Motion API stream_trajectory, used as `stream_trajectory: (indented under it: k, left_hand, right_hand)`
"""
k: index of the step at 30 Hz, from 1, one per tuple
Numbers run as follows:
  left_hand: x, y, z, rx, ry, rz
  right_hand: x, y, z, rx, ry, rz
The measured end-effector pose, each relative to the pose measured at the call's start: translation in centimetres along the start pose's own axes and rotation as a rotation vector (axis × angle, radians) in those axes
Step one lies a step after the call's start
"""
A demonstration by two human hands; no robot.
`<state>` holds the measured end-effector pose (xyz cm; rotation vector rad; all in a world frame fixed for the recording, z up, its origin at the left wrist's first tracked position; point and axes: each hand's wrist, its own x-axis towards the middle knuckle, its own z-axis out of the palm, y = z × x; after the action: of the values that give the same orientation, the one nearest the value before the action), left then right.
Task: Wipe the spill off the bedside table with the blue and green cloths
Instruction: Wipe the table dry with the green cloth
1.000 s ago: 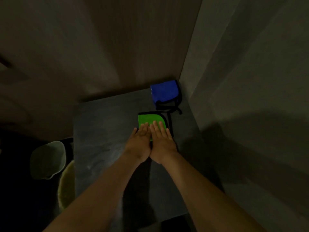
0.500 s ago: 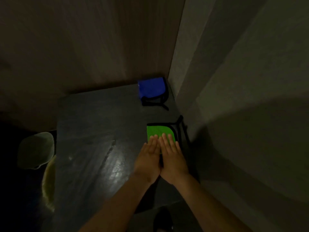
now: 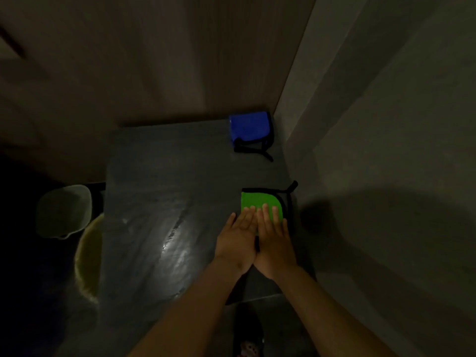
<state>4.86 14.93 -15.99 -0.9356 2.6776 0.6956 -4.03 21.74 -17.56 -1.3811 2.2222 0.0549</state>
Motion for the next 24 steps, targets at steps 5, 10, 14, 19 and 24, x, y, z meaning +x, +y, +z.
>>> stream_trajectory:
  k: [5, 10, 14, 19, 24]
  left_hand:
    - [-2.8, -3.3, -0.3, 0.004, -0.013, -0.042]
    - [-3.5, -3.8, -0.5, 0.012, -0.019, -0.065]
    - [-2.2, -1.0, 0.4, 0.030, -0.026, -0.026]
    - [-1.1, 3.9, 2.3, 0.014, -0.049, 0.012]
    - [-1.5, 5.0, 3.1, 0.036, -0.061, 0.033]
  right_hand:
    - [-0.4, -4.0, 1.2, 0.040, 0.011, -0.057]
    - [-0.5, -4.3, 1.3, 0.077, 0.022, -0.110]
    - [-1.3, -1.1, 0.7, 0.068, 0.036, -0.113]
    - [-3.5, 3.9, 0.4, 0.018, 0.032, -0.046]
    - [-4.8, 4.5, 1.0, 0.017, 0.009, -0.004]
